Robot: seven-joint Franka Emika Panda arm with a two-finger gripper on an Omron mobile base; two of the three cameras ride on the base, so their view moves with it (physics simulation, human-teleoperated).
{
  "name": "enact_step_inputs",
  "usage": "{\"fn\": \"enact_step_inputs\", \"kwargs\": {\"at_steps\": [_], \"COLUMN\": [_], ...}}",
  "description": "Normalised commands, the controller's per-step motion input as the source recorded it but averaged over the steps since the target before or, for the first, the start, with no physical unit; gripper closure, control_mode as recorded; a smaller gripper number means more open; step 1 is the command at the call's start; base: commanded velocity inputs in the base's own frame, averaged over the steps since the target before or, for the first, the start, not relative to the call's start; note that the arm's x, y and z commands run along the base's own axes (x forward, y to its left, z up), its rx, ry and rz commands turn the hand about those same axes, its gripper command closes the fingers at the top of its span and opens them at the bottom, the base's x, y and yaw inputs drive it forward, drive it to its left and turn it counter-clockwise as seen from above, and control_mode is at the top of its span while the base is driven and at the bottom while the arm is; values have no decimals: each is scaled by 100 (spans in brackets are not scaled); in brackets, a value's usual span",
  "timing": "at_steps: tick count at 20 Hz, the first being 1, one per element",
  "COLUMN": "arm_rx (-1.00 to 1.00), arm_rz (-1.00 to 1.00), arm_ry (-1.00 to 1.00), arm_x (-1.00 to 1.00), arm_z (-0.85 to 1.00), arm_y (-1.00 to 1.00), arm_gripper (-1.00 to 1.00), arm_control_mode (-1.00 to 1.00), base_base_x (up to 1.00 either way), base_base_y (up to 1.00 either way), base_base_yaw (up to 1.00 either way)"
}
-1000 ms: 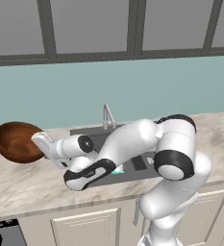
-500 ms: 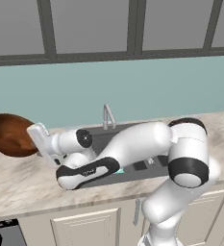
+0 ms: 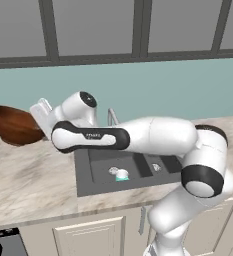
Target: Place the mug in the left basin and the bowl in the right basin of the sink.
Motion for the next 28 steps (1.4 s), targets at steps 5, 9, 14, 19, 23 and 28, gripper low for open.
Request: {"fn": "enact_step_inputs", "kwargs": {"at_steps": [5, 9, 14, 19, 23, 28], "arm_rx": [-43, -52, -46, -39, -35, -25], "arm_rz": [4, 8, 7, 2, 1, 0], "arm_ry": [13, 1, -1, -7, -14, -17], "arm_x": [4, 0, -5, -26, -40, -52], "arm_z": [46, 10, -3, -31, -40, -48], "arm_y": [-2, 0, 0, -11, -25, -43], "arm_gripper": [100, 100, 100, 100, 100, 100], "arm_control_mode": [-100, -100, -100, -100, -100, -100], "base_base_x": [0, 0, 0, 0, 0, 0], "base_base_y": [0, 0, 0, 0, 0, 0], "base_base_yaw": [0, 0, 0, 0, 0, 0]}}
